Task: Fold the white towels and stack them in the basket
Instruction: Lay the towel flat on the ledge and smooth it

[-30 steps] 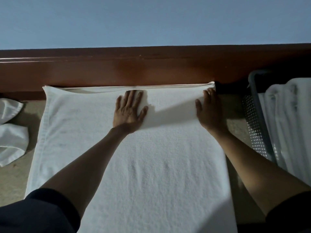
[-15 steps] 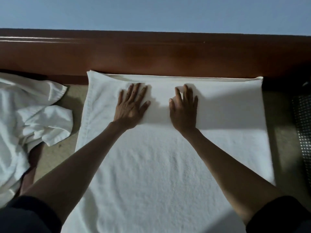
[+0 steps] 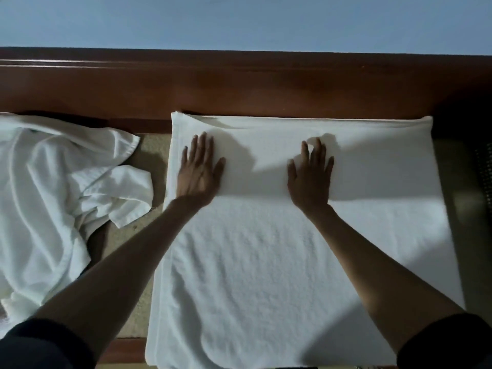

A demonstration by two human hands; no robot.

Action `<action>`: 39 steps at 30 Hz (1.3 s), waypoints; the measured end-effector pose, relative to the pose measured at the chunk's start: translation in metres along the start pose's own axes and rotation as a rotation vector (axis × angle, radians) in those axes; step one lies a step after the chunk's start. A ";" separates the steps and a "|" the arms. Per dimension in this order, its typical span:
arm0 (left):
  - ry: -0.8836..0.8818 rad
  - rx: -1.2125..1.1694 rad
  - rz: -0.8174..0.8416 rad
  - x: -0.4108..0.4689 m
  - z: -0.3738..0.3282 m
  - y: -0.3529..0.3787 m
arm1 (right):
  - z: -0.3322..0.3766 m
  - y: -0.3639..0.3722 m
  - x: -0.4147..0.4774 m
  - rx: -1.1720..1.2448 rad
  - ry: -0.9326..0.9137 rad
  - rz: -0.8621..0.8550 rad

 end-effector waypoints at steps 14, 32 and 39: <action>-0.035 0.064 -0.050 -0.071 0.023 -0.006 | 0.021 0.011 -0.088 0.036 -0.034 -0.016; -0.179 -0.030 -0.050 -0.204 0.023 0.012 | -0.020 -0.004 -0.227 0.088 -0.031 -0.043; 0.000 0.059 0.000 -0.306 -0.010 0.046 | -0.011 0.000 -0.308 0.049 -0.022 -0.060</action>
Point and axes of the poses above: each hand's wrist, its own x-axis towards the middle knuckle, its own y-axis out of the palm, z = x × y, the point moved 7 cm from there along x, towards the middle knuckle, and after that the axes turned 5 degrees about y, right-handed, at the moved point
